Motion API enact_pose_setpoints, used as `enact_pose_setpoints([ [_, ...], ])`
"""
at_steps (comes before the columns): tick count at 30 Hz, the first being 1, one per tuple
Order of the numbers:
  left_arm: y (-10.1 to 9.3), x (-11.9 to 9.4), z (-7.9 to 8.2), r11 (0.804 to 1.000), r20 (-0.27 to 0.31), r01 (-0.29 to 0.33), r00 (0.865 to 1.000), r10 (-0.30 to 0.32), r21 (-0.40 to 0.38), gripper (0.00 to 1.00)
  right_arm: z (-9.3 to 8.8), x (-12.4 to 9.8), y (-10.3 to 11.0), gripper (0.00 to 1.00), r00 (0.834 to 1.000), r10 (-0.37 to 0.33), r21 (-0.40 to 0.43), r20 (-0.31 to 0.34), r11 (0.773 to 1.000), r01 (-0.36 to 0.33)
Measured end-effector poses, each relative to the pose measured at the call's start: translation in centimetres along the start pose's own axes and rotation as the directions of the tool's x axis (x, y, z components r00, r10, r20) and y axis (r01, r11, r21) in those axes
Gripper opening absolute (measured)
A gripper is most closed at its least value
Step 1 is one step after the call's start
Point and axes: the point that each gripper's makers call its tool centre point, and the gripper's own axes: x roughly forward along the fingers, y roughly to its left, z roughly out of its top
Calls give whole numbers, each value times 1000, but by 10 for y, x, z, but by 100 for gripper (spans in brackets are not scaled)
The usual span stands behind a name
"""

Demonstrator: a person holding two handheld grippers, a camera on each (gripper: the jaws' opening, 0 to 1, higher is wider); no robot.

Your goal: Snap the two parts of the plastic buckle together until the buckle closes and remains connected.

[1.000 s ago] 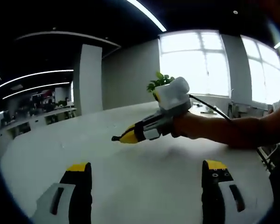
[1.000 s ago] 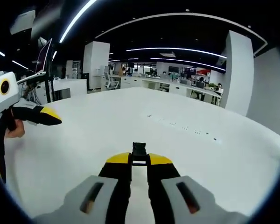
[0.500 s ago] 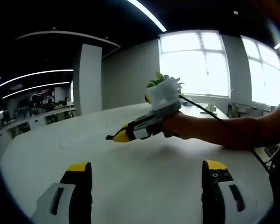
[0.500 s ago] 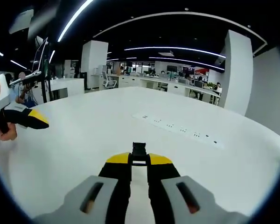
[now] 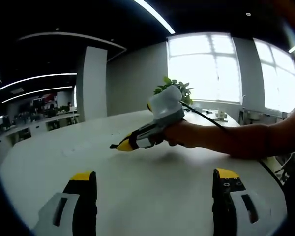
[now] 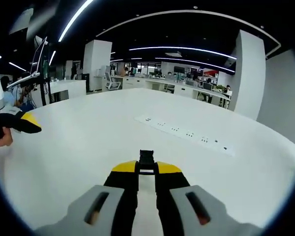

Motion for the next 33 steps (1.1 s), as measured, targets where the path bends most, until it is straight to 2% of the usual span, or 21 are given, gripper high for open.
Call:
enact_pose_setpoints([
  [13,0,-1,-1,1000,-1,0,1000,0,0,100,8,17,-4,11,1000,-11,4,2,1000,11],
  [17,1,-1,-1,1000,-1,0,1000,0,-4,100,14,30,-11,11,1000,-9,6,4,1000,9],
  [21,1,-1,-1,1000,0,0,1000,0,-5,100,16,30,-12,11,1000,-16,10,8,1000,16],
  [33,3,1,2,1000,3,-13,1000,13,5,100,13,42,-22,11,1000,-19,2,-10,1000,19],
])
